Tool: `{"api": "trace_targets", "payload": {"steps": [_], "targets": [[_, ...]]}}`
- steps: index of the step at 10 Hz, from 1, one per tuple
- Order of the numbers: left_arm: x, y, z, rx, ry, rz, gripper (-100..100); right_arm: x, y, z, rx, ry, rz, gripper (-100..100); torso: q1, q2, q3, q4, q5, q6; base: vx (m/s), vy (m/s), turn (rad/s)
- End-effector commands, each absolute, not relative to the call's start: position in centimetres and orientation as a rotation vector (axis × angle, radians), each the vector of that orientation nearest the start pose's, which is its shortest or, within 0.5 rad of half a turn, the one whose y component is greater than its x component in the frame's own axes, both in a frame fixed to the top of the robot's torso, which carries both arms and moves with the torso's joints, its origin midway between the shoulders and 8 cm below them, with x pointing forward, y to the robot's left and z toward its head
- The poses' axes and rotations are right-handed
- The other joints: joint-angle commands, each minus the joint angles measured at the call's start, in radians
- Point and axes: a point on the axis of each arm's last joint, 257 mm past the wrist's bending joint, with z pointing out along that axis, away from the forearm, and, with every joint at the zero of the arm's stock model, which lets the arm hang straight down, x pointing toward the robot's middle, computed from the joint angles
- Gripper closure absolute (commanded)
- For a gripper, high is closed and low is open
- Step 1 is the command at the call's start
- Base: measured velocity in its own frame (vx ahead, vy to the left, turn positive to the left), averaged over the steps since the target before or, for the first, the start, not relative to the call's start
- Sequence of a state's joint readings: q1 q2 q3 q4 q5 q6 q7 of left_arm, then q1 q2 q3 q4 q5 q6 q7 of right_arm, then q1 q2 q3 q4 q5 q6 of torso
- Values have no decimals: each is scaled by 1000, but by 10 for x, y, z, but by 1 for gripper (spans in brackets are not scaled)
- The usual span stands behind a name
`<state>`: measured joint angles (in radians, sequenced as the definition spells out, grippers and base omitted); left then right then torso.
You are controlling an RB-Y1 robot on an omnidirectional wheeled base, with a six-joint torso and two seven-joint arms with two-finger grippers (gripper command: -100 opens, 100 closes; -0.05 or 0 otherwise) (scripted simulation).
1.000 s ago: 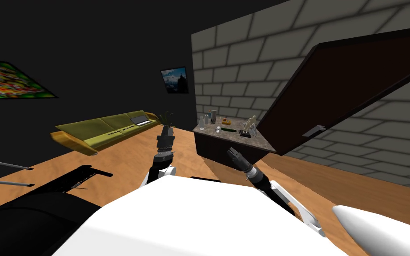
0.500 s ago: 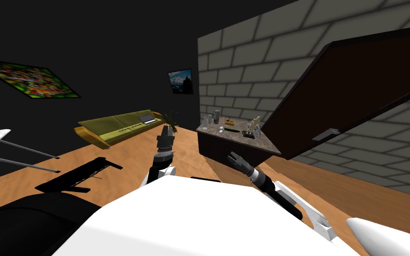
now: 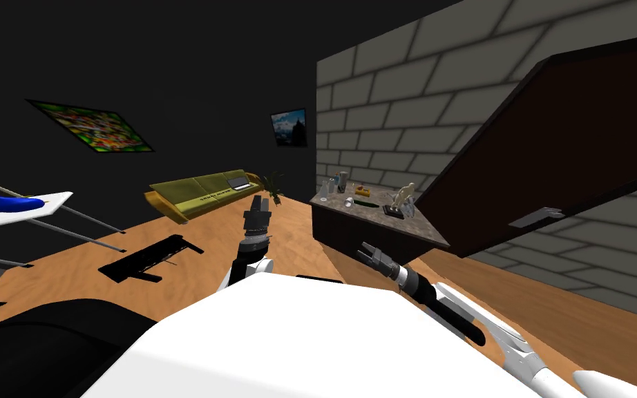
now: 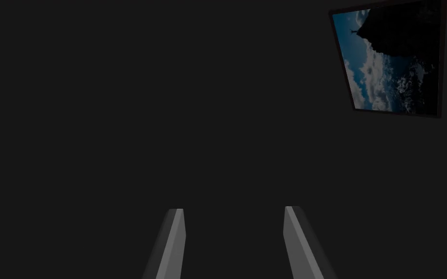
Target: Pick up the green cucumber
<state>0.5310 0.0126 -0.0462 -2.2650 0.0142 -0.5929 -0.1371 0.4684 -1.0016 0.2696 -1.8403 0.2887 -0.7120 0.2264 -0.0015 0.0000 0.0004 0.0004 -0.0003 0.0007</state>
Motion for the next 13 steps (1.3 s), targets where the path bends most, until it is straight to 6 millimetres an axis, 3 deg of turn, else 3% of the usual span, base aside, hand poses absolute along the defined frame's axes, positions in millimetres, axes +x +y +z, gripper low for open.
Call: {"api": "trace_targets", "payload": {"steps": [1, 4, 5, 8, 9, 10, 11, 13], "targets": [[330, 266, 25, -575, 610, -1230, 0, 298, -235, -250, -432, 1792, 936, -100, 0, 0, 0, 0, 0, 0, -4, 18, 197], [331, 266, 25, -575, 610, -1230, 0, 291, -260, -268, -507, 1876, 878, -100, 0, -1, -1, 0, 0, -1, 3, 13, 168], [330, 266, 25, -575, 610, -1230, 0, 285, -278, -282, -543, 1931, 838, -100, 0, -1, -1, 0, 0, 0, 19, 18, 247], [330, 266, 25, -575, 610, -1230, 0, 279, -313, -296, -625, 2021, 758, -100, -1, -4, -2, -1, 0, -1, 33, 3, 163], [330, 266, 25, -575, 610, -1230, 0, 273, -336, -307, -654, 2076, 708, -100, -1, -4, -2, -1, 0, 0, 49, 4, 231], [330, 266, 25, -575, 610, -1230, 0, 273, -342, -306, -680, 2090, 692, -100, 0, -4, -3, -1, 0, -1, 44, 1, 138], [330, 266, 25, -575, 610, -1230, 0, 267, -365, -315, -709, 2141, 642, -100, 0, -4, -2, -1, 0, 0, 57, 1, 255], [330, 266, 25, -575, 610, -1230, 0, 267, -374, -312, -735, 2157, 620, -100, -1, -5, -3, -1, 0, 0, 45, -12, 59]]}}
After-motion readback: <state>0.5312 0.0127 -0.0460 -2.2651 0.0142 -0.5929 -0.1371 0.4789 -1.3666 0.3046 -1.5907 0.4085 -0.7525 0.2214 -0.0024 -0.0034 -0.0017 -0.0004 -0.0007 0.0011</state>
